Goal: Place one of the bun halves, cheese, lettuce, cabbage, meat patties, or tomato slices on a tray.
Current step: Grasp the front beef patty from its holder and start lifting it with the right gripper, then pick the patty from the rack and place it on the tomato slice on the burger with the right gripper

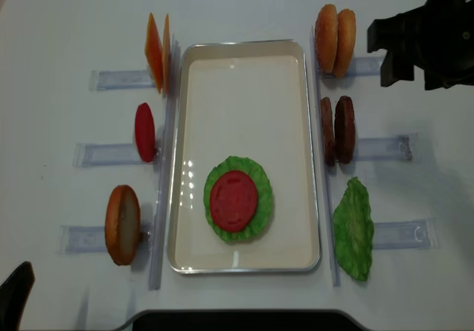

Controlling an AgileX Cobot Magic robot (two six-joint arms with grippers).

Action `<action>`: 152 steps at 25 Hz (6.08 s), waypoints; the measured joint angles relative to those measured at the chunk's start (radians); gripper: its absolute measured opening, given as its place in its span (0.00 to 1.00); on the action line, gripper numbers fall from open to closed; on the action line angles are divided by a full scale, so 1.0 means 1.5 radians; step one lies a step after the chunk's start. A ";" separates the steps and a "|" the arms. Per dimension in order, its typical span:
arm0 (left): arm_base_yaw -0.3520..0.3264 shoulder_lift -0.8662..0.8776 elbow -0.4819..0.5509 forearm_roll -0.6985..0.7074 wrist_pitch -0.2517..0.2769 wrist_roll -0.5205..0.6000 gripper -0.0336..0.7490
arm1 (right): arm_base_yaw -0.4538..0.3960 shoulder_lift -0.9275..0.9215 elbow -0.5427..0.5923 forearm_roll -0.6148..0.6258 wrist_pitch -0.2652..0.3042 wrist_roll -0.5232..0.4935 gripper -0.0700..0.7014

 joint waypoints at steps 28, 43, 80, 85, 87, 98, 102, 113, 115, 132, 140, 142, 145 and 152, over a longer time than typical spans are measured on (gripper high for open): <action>0.000 0.000 0.000 0.000 0.000 0.000 0.93 | 0.088 0.185 -0.086 0.027 -0.066 0.083 0.64; 0.000 0.000 0.000 0.000 0.000 0.000 0.93 | 0.090 0.236 -0.086 0.001 -0.077 0.083 0.64; 0.000 0.000 0.000 0.000 0.000 0.000 0.93 | 0.090 0.319 -0.086 -0.006 -0.087 0.079 0.64; 0.000 0.000 0.000 0.000 0.000 0.000 0.93 | 0.090 0.333 -0.086 -0.006 -0.087 0.079 0.64; 0.000 0.000 0.000 0.000 0.000 0.000 0.93 | 0.090 0.335 -0.086 -0.010 -0.087 0.079 0.64; 0.000 0.000 0.000 0.000 0.000 0.000 0.93 | 0.090 0.336 -0.086 -0.057 -0.083 0.080 0.43; 0.000 0.000 0.000 0.000 0.000 0.000 0.93 | 0.090 0.336 -0.086 -0.061 -0.082 0.080 0.34; 0.000 0.000 0.000 0.000 0.000 0.000 0.93 | 0.090 0.336 -0.086 -0.069 -0.062 0.080 0.25; 0.000 0.000 0.000 0.000 0.000 0.000 0.93 | 0.090 0.336 -0.086 -0.067 -0.059 0.080 0.25; 0.000 0.000 0.000 0.000 0.000 0.000 0.93 | 0.090 0.238 -0.125 0.002 0.023 0.068 0.25; 0.000 0.000 0.000 0.000 0.000 0.000 0.93 | 0.144 0.150 -0.095 0.043 -0.019 0.052 0.25; 0.000 0.000 0.000 0.000 0.000 0.000 0.93 | 0.161 0.131 -0.061 0.059 -0.061 0.057 0.25; 0.000 0.000 0.000 0.000 0.000 0.000 0.93 | 0.170 0.107 0.008 0.121 -0.150 0.040 0.25; 0.000 0.000 0.000 0.000 0.000 0.000 0.93 | 0.170 0.078 0.134 0.360 -0.328 -0.137 0.25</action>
